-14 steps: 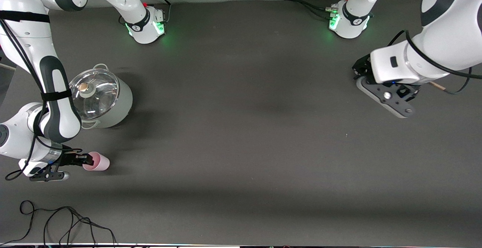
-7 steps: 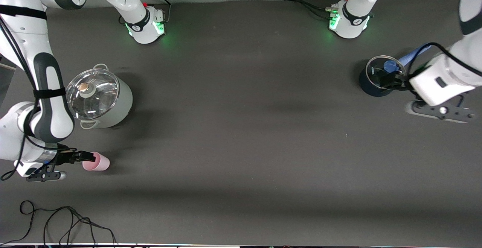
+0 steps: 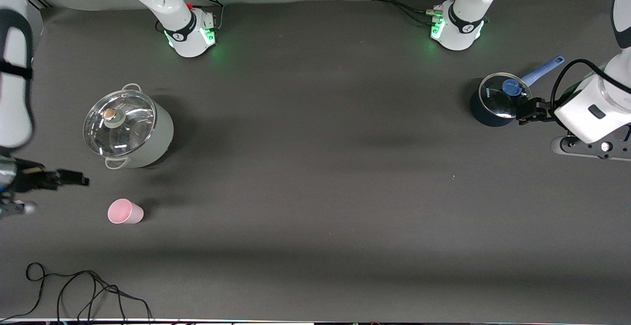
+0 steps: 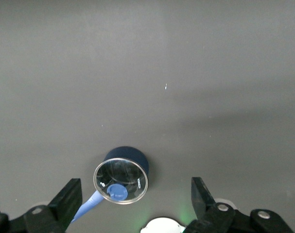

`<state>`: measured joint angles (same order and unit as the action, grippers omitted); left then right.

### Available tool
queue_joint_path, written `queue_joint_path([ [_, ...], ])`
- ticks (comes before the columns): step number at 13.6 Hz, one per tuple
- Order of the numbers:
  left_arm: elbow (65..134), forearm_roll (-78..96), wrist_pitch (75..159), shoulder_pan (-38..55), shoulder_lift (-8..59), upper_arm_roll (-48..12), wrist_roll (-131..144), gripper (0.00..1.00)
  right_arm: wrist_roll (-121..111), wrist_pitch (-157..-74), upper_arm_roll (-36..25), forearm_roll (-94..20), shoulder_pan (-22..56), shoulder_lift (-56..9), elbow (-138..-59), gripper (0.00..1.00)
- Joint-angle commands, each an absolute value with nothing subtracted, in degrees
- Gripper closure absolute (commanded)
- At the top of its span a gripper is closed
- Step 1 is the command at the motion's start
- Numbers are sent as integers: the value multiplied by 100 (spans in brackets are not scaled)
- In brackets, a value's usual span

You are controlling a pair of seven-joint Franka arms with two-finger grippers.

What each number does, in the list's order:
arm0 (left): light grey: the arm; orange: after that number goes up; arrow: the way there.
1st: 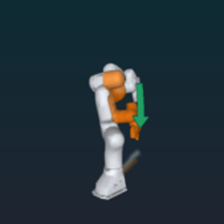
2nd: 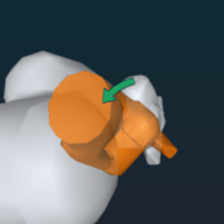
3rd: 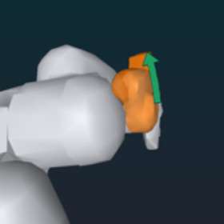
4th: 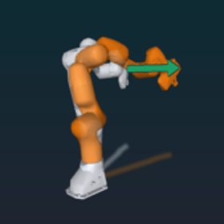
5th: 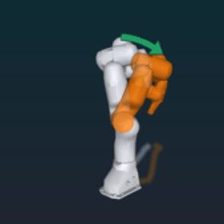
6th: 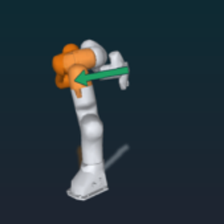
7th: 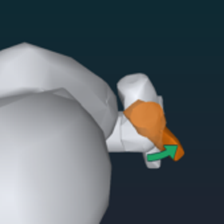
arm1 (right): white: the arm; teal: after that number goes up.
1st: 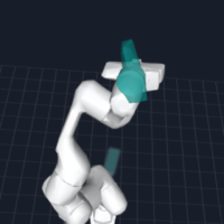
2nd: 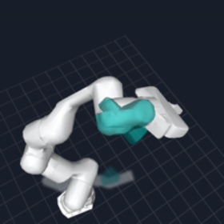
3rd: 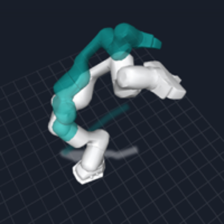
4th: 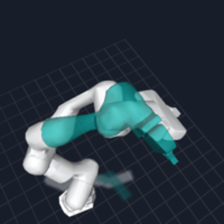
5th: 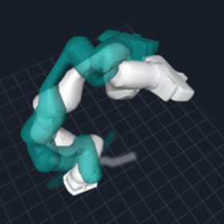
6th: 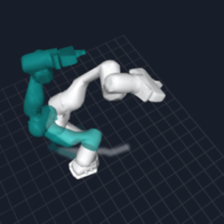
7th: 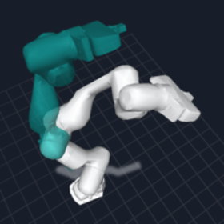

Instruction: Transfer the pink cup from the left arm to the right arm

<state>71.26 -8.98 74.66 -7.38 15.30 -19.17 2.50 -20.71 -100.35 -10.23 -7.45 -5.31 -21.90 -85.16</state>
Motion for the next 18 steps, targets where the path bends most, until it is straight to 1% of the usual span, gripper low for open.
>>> queue_joint_path([
  [1, 7084, -984, 7347, -712, 1538, -1934, 378, 0, -1550, -9520, -1037, -624, -396, -1601, -8666, 0],
  [4, 7189, -967, 7243, -738, 1503, -1934, 352, 0, -1108, -9239, -1055, -607, -107, -1170, -8788, 0],
  [6, 7224, -871, 7207, -834, 1485, -1934, 352, 0, -1099, -9237, -1072, -606, -9, -714, -9112, 0],
  [9, 7549, -712, 7269, -967, 1266, -1907, 343, 0, -1081, -9229, -1072, -589, 18, -89, -9588, 0],
  [10, 7550, -703, 7242, -880, 1231, -1725, 343, 0, -959, -9229, -1072, -589, 26, -1, -9632, 0],
  [11, 7550, -634, 7251, -627, 1196, -1340, 334, 0, -793, -9229, -1037, -580, 18, 35, -9633, 0],
  [13, 7611, -292, 7260, 373, 1099, -77, 317, 0, -310, -9246, -889, -493, -9, 96, -9607, 0],
  [14, 7733, -281, 7329, 865, 1012, 478, 290, 0, -90, -9263, -653, -336, -78, 149, -9598, 0],
  [15, 7856, -273, 7374, 1001, 915, 701, 273, 0, -44, -9281, -537, -273, -140, 167, -9572, 0],
  [16, 8118, -307, 7487, 967, 766, 712, 272, 0, -44, -9290, -484, -264, -167, 158, -9554, 0],
  [17, 8582, -308, 7723, 888, 486, 712, 272, 0, -53, -9290, -362, -185, -184, 158, -9554, 0],
  [18, 9144, -308, 8152, 844, 135, 703, 255, 0, -53, -9307, -317, -106, -202, 106, -9554, 0],
])
